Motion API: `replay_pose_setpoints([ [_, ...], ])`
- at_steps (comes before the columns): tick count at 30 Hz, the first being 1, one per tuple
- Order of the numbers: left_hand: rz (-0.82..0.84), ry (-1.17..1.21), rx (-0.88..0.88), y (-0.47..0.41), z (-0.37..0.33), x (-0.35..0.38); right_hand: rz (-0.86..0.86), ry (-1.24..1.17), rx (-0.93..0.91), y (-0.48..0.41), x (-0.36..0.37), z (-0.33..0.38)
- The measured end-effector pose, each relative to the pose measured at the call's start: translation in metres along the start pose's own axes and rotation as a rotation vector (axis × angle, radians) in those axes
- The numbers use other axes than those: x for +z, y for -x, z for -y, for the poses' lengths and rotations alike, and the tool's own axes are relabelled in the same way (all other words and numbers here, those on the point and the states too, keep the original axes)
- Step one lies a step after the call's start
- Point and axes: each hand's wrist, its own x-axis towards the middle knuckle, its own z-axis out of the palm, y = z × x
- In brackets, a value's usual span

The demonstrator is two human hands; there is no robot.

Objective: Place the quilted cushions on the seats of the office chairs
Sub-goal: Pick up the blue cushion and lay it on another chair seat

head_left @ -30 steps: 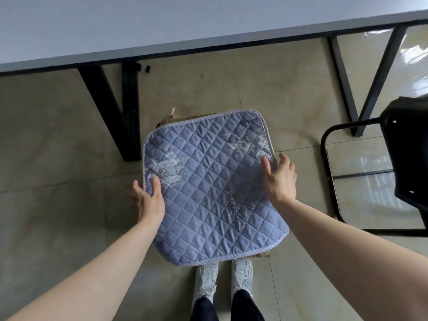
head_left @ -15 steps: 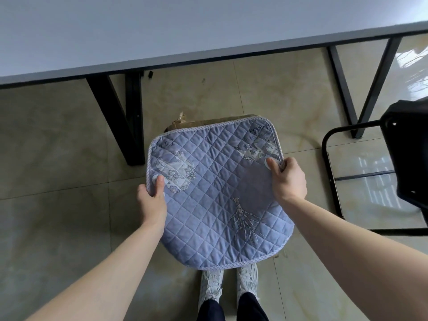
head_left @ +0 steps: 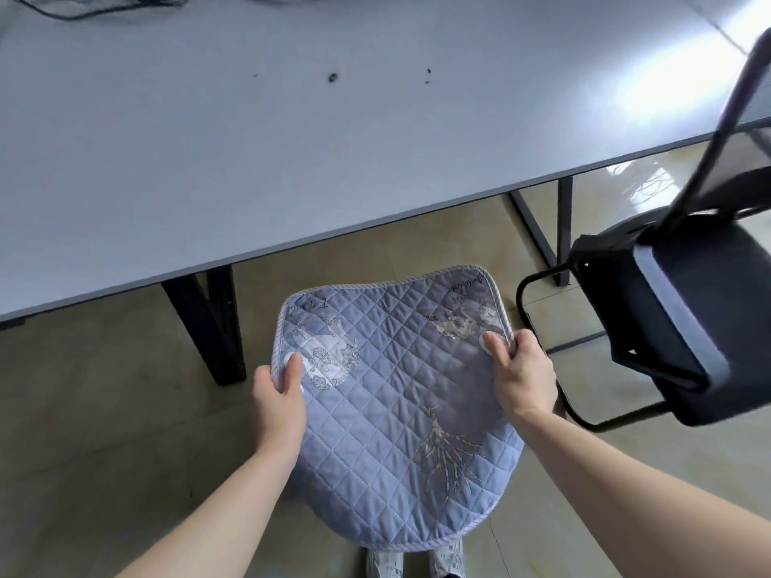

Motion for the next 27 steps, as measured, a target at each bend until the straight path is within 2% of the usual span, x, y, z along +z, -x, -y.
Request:
replay_pose_setpoints([
  [10, 0.183, 0.021, 0.246, 0.054, -0.109, 0.014, -0.252, -0.105, 0.064, 0.028, -0.14, -0.005],
  [14, 0.176, -0.038, 0.412, 0.082, -0.159, 0.018, -0.368, -0.154, 0.091, 0.042, -0.195, -0.012],
  [18, 0.341, 0.122, 0.443, 0.105, -0.198, 0.031, -0.469, -0.241, 0.082, 0.056, -0.243, -0.023],
  [27, 0.454, 0.123, 0.671, 0.186, -0.279, 0.072, -0.671, -0.275, 0.118, 0.085, -0.35, -0.065],
])
